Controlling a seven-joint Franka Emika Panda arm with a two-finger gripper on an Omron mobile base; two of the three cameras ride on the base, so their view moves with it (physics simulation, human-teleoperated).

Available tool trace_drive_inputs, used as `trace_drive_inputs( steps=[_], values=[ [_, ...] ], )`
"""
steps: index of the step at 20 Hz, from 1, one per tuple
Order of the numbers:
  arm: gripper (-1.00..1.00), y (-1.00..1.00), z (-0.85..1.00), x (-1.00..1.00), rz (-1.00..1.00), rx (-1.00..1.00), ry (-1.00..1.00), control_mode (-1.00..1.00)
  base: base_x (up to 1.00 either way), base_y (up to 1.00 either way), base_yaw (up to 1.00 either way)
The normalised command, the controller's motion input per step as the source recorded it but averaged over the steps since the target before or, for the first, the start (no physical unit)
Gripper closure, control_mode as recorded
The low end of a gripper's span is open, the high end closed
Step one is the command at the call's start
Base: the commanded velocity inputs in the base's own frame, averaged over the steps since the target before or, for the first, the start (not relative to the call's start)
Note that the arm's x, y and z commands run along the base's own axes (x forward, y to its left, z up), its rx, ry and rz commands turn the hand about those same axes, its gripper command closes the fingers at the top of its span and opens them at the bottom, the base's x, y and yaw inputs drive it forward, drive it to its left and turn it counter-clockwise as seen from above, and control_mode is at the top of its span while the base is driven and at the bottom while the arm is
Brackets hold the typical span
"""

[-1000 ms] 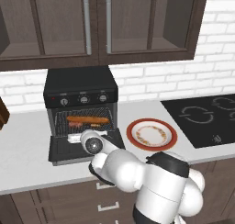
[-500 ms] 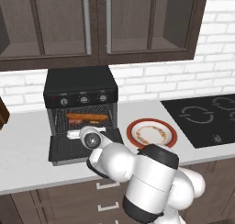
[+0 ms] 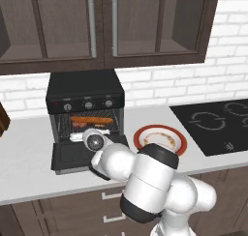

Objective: Pick up the kebab skewer and baguette bread, and place them inside the toaster oven. Close the toaster oven door and start by setting the timer.

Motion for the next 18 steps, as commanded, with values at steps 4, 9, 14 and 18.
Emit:
trace_drive_inputs(
  steps=[4,9,14,18],
  values=[
    [-1.0,0.06,0.0,0.32,0.0,0.0,0.0,-1.0,0.0,0.0,0.0],
    [-1.0,0.05,0.0,0.31,0.0,0.0,0.0,-1.0,0.0,0.0,0.0],
    [-1.0,0.04,0.0,0.24,0.0,0.0,0.0,-1.0,0.0,0.0,0.0],
    [-1.0,0.06,0.0,0.23,0.0,0.0,0.0,-1.0,0.0,0.0,0.0]
  ],
)
